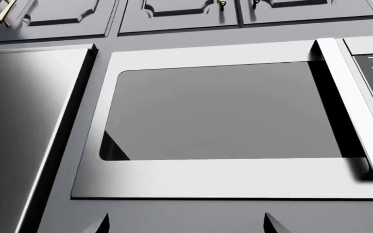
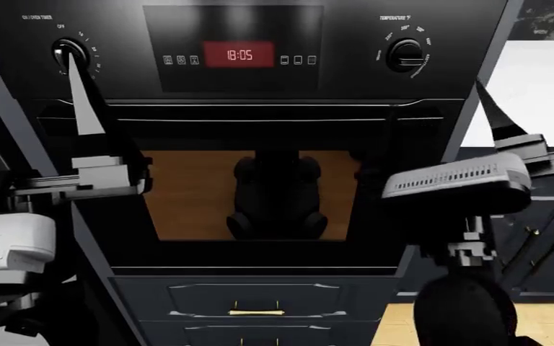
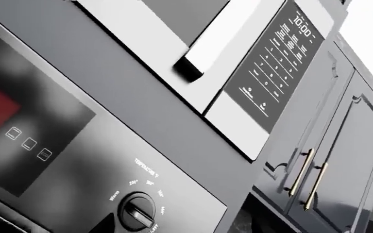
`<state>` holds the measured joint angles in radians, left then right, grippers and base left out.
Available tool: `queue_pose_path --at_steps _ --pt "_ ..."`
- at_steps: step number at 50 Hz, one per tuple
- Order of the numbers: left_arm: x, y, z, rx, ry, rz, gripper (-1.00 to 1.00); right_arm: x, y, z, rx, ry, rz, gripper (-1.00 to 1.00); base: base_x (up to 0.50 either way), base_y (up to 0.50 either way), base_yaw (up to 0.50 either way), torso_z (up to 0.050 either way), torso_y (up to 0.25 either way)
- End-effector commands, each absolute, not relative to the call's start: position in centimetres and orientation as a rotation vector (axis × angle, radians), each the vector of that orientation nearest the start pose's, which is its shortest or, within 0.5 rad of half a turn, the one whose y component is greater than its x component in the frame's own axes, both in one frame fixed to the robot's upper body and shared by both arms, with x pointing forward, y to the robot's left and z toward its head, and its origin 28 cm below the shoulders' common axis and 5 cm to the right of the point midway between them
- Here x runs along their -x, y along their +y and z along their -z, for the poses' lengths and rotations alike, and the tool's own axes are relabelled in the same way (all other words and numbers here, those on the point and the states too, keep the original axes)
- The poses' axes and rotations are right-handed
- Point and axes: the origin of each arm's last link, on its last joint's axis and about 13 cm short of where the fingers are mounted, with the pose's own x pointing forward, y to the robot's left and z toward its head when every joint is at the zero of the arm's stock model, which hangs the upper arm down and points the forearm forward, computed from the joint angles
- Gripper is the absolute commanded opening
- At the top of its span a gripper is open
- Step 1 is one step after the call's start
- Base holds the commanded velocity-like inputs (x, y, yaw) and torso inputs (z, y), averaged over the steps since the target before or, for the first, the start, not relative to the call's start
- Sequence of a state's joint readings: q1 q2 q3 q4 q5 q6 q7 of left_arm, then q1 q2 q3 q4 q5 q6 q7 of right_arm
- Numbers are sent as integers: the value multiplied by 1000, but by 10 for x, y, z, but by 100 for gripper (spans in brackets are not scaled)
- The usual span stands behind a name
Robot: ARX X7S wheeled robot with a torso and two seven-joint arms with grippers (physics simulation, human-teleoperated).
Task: Preheat the oven by turning the temperature knob.
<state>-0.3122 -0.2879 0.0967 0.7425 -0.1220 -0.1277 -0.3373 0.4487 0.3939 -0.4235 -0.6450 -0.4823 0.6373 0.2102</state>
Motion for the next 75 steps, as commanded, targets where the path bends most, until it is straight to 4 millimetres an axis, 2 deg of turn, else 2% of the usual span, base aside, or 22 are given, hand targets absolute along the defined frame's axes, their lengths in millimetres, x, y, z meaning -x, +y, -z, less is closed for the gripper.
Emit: queue_pose_path --at_steps 1,9,17,31,38,47,68,75 --pt "-210 220 -218 -22 -909 -100 100 -248 -123 -195 996 -528 258 100 0 0 0 0 0" --pt "-209 219 -219 -20 -910 -96 100 -249 -128 -200 1109 -505 255 100 0 0 0 0 0" --pt "-208 219 -218 -22 -906 -91 100 -253 -127 -210 1287 -504 181 100 0 0 0 0 0" --pt "-210 218 -218 -21 -902 -90 100 -257 -135 -221 1423 -484 88 100 0 0 0 0 0" --pt "-209 218 -217 -23 -902 -89 100 -256 -149 -223 1538 -439 97 100 0 0 0 0 0" --pt "-208 219 -220 -26 -904 -98 100 -260 -153 -226 1674 -360 144 100 0 0 0 0 0" --pt "-205 219 -221 -22 -906 -92 100 -270 -159 -243 1733 -322 146 100 0 0 0 0 0" --pt "-205 219 -221 -21 -905 -91 100 -284 -164 -242 1716 -304 149 100 0 0 0 0 0"
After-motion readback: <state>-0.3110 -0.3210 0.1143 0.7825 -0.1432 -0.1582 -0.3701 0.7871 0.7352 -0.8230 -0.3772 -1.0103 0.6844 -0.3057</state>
